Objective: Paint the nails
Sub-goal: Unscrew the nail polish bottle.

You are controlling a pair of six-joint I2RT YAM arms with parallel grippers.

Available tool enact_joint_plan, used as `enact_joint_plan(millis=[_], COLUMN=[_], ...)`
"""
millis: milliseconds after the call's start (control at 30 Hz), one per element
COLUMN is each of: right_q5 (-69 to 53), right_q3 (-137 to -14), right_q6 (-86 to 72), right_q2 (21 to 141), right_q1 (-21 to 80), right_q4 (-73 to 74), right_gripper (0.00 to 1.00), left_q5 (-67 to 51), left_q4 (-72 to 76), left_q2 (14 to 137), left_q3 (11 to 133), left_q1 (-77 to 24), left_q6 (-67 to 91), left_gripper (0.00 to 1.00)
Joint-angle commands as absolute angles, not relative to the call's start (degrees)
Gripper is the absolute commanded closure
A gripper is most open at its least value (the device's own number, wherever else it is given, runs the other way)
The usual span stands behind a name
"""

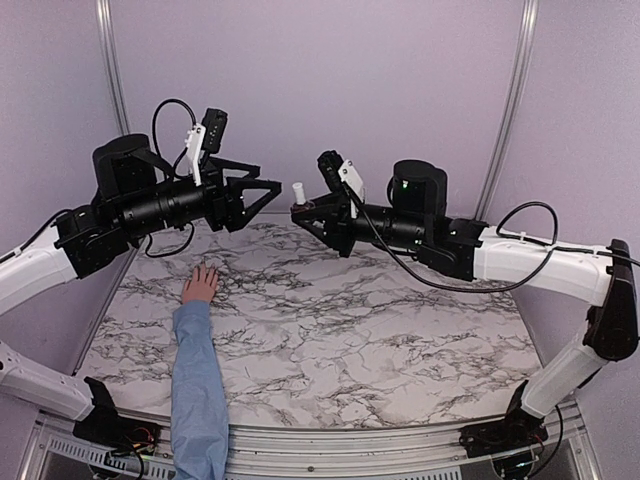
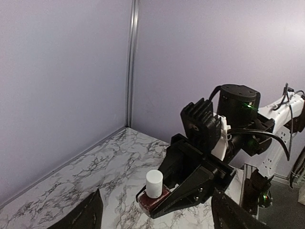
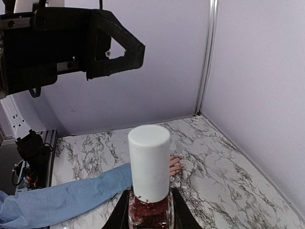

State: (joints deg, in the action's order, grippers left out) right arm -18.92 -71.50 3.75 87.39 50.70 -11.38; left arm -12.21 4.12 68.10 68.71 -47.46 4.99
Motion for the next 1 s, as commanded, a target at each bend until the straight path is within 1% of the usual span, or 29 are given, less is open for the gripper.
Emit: enact_joint_plan(millis=[0, 133, 333, 600, 967], right_q5=[-32.86, -42.32, -47.68, -51.35, -53.32], right_q3=[-71.48, -71.50, -71.39, -72.47, -73.61], right_q6=[4.54, 4.14, 2.77, 2.48, 3.29], right_q2=[85.61, 85.87, 86.11, 87.16, 88.30], right_q1=[49.92, 49.89, 49.92, 49.87, 49.72], right_q4=[-11.33, -11.64, -12.49, -11.00, -8.23], right_gripper=[1.00, 1.00, 1.00, 1.00, 1.00], left_q5=[-30.13, -35.79, -40.15, -41.47, -42.76], left_q4=[5.96, 6.10, 2.19, -2.59, -4.28], left_q2=[68.95, 70.87, 74.04, 74.60, 74.17], left_q3=[68.92, 69.80, 72.73, 73.39, 73.47], left_q1=[-47.02, -47.03, -47.09, -47.02, -47.00], left_q6=[1.75, 0.36, -3.42, -7.66, -8.69], left_gripper=[0.21, 0.26, 0.38, 0.49, 0.60])
